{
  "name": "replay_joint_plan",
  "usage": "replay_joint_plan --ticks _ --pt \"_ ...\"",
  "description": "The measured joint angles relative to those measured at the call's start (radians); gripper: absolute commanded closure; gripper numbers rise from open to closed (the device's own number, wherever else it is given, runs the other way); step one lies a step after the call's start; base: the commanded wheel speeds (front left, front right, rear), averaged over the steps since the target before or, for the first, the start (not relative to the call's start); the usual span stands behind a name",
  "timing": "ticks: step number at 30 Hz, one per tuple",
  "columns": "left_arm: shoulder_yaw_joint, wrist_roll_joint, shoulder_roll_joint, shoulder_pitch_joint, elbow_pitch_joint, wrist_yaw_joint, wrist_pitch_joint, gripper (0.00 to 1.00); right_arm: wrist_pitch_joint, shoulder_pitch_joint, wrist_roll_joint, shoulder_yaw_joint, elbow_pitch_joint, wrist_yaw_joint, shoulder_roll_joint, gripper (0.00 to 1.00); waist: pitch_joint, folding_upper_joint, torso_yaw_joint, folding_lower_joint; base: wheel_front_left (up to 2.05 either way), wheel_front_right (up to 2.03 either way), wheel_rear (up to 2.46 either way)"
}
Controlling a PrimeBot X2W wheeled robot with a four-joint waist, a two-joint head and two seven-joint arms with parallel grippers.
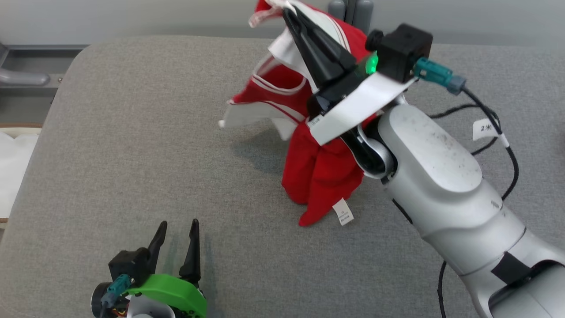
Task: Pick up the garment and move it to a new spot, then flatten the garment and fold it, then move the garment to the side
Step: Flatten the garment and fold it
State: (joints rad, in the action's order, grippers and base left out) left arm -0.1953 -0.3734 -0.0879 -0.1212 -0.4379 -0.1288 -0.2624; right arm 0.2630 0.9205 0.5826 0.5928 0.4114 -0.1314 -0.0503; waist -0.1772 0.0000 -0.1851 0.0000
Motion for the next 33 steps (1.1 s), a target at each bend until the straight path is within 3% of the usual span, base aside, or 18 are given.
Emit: replay_joint_plan --ticks 5,9,12,17,18,19,21,24,27,30,33 --pt "-0.004 0.001 0.007 0.019 -0.014 0.000 0.000 0.00 0.000 0.123 0.158 0.037 -0.101 0.000 0.002 1.00 0.033 0.0000 -0.010 0.0000 0.00 0.00 0.00" --pt "0.000 0.005 0.011 0.024 -0.016 0.000 0.000 0.00 0.000 0.205 0.163 -0.066 -0.070 0.000 0.004 1.00 0.047 0.0000 -0.027 0.0000 0.00 0.00 0.00" --pt "0.002 0.005 0.011 0.027 -0.012 0.000 0.000 0.00 0.001 0.233 0.089 -0.174 0.056 0.000 0.002 1.00 0.043 0.0000 -0.035 0.0000 0.00 0.00 0.00" --pt "0.014 0.002 0.011 0.020 0.000 0.000 0.000 0.00 0.001 0.222 -0.196 -0.416 0.330 0.000 0.002 1.00 0.011 0.0000 -0.034 0.0000 0.00 0.00 0.00" --pt "0.016 0.000 0.011 0.015 0.003 0.000 0.000 0.00 0.001 0.201 -0.274 -0.486 0.390 0.000 -0.002 0.91 0.003 0.0000 -0.032 0.0000 0.00 0.00 0.00" --pt "0.015 0.000 0.010 0.011 0.006 0.000 0.000 0.00 0.001 0.178 -0.336 -0.534 0.432 0.000 -0.014 0.03 -0.003 0.0000 -0.031 0.0000 0.00 0.00 0.00" --pt "0.009 -0.002 0.010 0.004 0.008 0.000 0.000 0.00 0.000 0.103 -0.464 -0.672 0.504 0.000 -0.060 0.00 -0.019 0.0000 -0.028 0.0000 0.00 0.00 0.00" --pt "0.002 -0.003 0.010 -0.010 0.012 0.000 0.000 0.00 0.000 0.018 -0.588 -0.865 0.517 0.001 -0.108 0.00 -0.037 0.0001 -0.021 0.0000 0.00 0.00 0.00" --pt "0.004 -0.004 0.006 -0.014 0.016 0.000 0.000 0.00 0.000 -0.049 -0.685 -0.974 0.477 0.001 -0.081 0.00 -0.043 0.0001 -0.007 0.0000 0.00 0.00 0.00" --pt "0.007 -0.004 0.002 -0.014 0.017 0.000 0.000 0.00 0.000 -0.093 -0.742 -1.010 0.422 0.000 -0.041 0.00 -0.043 0.0001 0.011 0.0000 0.00 0.00 0.00" --pt "0.006 -0.004 0.001 -0.015 0.019 0.000 0.000 0.00 0.000 -0.121 -0.755 -0.954 0.368 0.000 -0.019 0.00 -0.040 0.0001 0.028 0.0000 0.00 0.00 0.00"
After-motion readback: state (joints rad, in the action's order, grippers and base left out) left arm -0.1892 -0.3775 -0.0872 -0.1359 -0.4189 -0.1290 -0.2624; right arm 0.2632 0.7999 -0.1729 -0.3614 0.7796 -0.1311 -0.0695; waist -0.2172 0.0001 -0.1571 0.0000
